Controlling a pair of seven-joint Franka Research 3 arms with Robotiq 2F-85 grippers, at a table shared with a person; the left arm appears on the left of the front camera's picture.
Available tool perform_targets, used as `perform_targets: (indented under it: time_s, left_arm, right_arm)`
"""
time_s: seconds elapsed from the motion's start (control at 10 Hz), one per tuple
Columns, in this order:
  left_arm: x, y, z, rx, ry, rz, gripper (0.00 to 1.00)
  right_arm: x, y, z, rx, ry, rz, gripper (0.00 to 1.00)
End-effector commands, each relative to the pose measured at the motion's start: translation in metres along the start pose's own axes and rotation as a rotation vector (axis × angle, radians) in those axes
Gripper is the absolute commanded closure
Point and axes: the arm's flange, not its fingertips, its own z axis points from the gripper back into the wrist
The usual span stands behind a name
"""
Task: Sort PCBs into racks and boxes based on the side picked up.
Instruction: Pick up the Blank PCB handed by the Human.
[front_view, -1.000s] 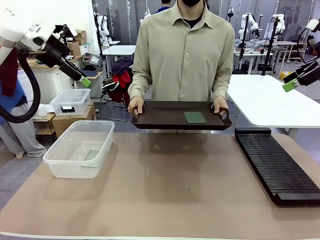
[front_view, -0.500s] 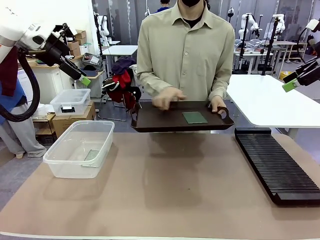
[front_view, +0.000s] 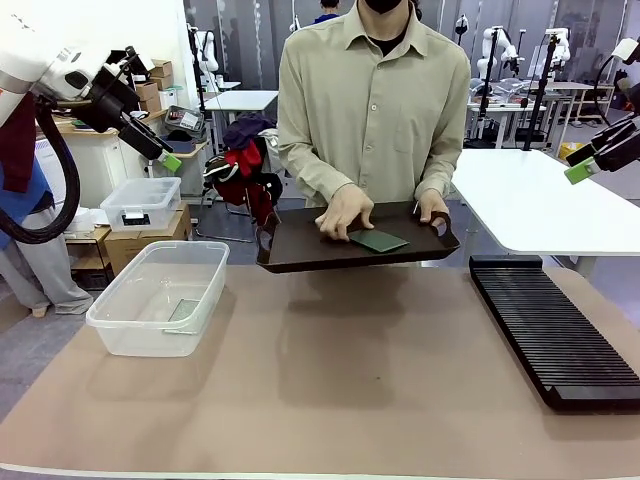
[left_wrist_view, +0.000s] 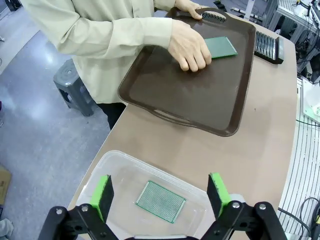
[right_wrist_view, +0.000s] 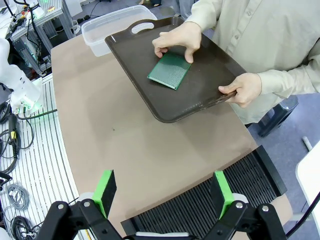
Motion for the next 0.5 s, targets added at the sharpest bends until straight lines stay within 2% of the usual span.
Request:
perform_targets:
  time_s: [0.0, 0.4]
  left_arm:
    - [0.0020, 0.0009, -0.0009, 0.003, 0.015, 0.008, 0.00]
    - [0.0020, 0.0009, -0.0009, 0.003, 0.015, 0.008, 0.00]
  right_arm:
    - [0.0001, -0.0004, -0.0009, 0.018, -0.016, 0.010, 0.00]
    - [0.0001, -0.0004, -0.0009, 0.018, -0.016, 0.010, 0.00]
